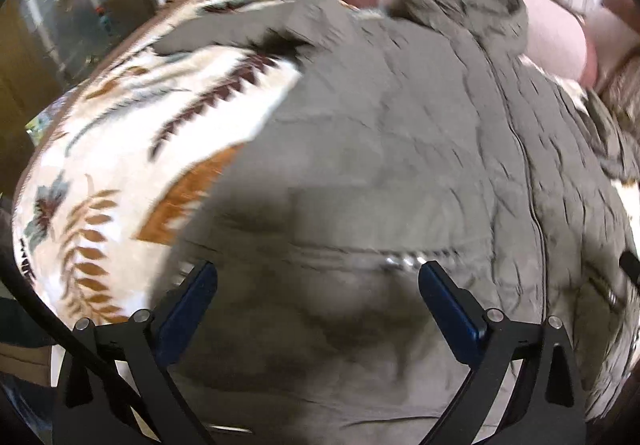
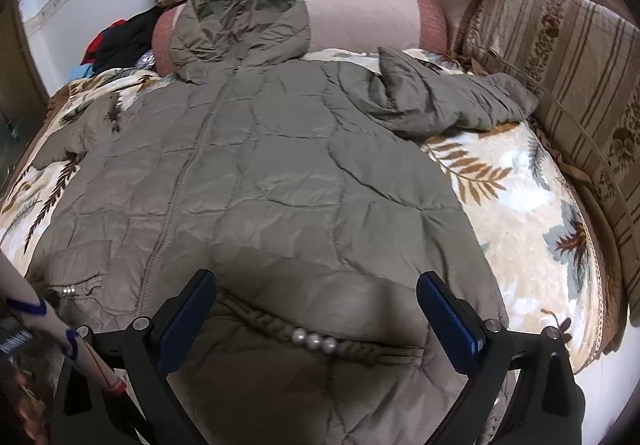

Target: Fold large clothes

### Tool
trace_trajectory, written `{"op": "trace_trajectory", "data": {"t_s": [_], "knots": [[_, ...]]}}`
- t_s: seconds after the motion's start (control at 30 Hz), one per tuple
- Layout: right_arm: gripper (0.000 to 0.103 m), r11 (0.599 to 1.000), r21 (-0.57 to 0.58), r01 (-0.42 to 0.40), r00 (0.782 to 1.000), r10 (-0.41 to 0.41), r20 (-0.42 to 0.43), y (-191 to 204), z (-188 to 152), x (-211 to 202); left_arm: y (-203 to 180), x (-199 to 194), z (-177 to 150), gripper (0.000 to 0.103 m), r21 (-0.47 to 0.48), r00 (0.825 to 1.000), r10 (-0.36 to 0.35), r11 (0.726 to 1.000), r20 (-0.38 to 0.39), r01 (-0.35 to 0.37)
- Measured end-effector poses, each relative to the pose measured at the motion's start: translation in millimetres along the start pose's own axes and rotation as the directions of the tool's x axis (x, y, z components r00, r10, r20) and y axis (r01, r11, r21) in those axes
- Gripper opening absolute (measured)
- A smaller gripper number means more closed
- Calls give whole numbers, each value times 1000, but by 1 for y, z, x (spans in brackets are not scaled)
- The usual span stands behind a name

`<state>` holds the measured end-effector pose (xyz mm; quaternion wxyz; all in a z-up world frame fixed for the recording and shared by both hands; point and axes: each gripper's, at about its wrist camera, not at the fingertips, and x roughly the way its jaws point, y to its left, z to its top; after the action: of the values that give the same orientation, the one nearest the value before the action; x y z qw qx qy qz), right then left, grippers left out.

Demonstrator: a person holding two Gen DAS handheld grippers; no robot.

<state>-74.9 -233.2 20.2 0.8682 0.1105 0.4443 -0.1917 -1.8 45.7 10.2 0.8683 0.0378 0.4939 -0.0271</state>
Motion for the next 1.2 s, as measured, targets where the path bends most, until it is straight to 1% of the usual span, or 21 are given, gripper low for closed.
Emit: {"op": "trace_trajectory", "data": {"t_s": [0.1, 0.23, 0.33, 0.4, 0.5, 0.57, 0.63, 0.73, 0.77, 0.8, 0.83, 0.87, 0.9, 0.93, 0.97, 1.03, 1.13, 1.2], "knots": [[102, 1000, 5, -6, 1000, 6, -12, -4, 0, 4, 13, -4, 5, 101, -19, 1000, 25, 999, 13, -25], [102, 1000, -9, -27, 999, 27, -29, -1, 0, 15, 32, -4, 8, 101, -19, 998, 57, 998, -23, -57], [102, 999, -9, -35, 999, 35, -38, 0, 3, 23, 57, -5, 7, 101, -57, 996, 85, 995, -29, -86], [102, 999, -6, -53, 998, 52, -47, 0, 5, 27, 75, -2, 4, 101, -108, 994, 102, 989, -37, -106], [102, 998, -5, -66, 997, 66, -45, 0, 5, 30, 97, 8, 3, 101, -158, 994, 90, 983, -57, -98], [102, 998, -11, -60, 997, 60, -43, -5, 5, 30, 102, 17, 4, 101, -158, 995, 80, 983, -63, -89], [102, 1000, -3, -31, 999, 31, -26, -16, 8, 28, 101, 28, 6, 101, -140, 994, 68, 987, -83, -79], [102, 999, 41, 27, 1000, -27, -1, -40, 13, 25, 94, 41, 9, 101, -122, 995, 3, 992, -103, -16], [102, 997, 61, 36, 999, -36, 0, -48, 14, 25, 90, 44, 9, 99, -124, 994, -23, 992, -111, 9], [102, 996, 79, 40, 999, -40, -1, -54, 15, 26, 86, 47, 7, 94, -128, 990, -73, 990, -123, 57], [102, 994, 96, 43, 999, -43, -4, -59, 16, 26, 81, 50, 7, 71, -134, 984, -113, 986, -138, 94], [102, 993, 107, 43, 999, -42, -9, -62, 15, 27, 74, 51, 3, 62, -140, 978, -135, 984, -157, 114], [102, 993, 110, 40, 999, -39, -11, -62, 15, 28, 67, 47, 0, 60, -123, 984, -106, 988, -143, 88], [102, 993, 109, 37, 999, -36, -13, -61, 14, 28, 61, 45, -3, 53, -101, 986, -93, 992, -138, 79], [102, 994, 103, 32, 999, -31, -14, -58, 13, 28, 54, 41, -7, 48, -83, 986, -87, 994, -141, 75], [102, 996, 87, 20, 1000, -18, -18, -53, 12, 29, 49, 34, -12, 45, -73, 986, -80, 995, -144, 70], [102, 998, 62, 7, 1000, -6, -12, -46, 11, 27, 48, 24, -15, 45, -62, 989, -53, 997, -136, 44], [102, 999, 50, 7, 1000, -7, -2, -43, 10, 24, 49, 16, -14, 45, -71, 992, -36, 997, -125, 28]]}}
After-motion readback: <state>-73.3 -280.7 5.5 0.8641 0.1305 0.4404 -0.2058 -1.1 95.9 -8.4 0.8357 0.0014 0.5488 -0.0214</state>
